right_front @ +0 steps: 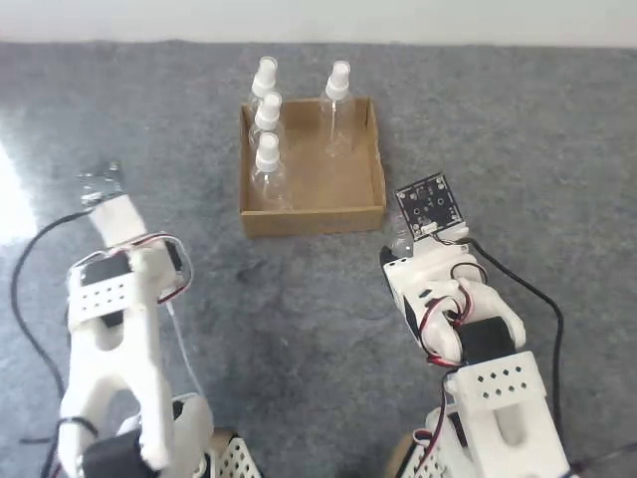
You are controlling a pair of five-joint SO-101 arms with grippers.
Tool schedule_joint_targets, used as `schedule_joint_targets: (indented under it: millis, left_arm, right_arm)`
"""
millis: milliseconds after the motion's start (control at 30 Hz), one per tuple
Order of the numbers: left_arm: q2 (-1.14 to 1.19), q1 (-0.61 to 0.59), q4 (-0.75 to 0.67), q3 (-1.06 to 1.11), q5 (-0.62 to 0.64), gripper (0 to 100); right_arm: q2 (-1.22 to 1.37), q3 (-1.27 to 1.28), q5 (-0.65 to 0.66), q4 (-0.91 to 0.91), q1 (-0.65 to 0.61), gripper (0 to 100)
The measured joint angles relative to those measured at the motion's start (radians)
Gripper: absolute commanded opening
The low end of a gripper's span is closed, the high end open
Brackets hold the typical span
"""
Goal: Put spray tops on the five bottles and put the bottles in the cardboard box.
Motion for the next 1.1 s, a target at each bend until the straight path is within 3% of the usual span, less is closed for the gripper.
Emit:
schedule_joint_targets:
  millis: [367, 867, 1100]
  left_arm:
    - [-0.08, -0.025, 0.0, 0.041, -0.003, 1]
    - [-0.422, -0.103, 0.0, 0.101, -0.003, 1]
    - [-0.508, -0.103, 0.0, 0.101, 0.037, 1]
  right_arm:
    - [-0.002, 0.0, -0.037, 0.003, -0.064, 5.8]
    - [-0.002, 0.0, -0.051, 0.003, -0.063, 5.8]
    - [-0.192, 0.077, -0.051, 0.031, -0.063, 5.8]
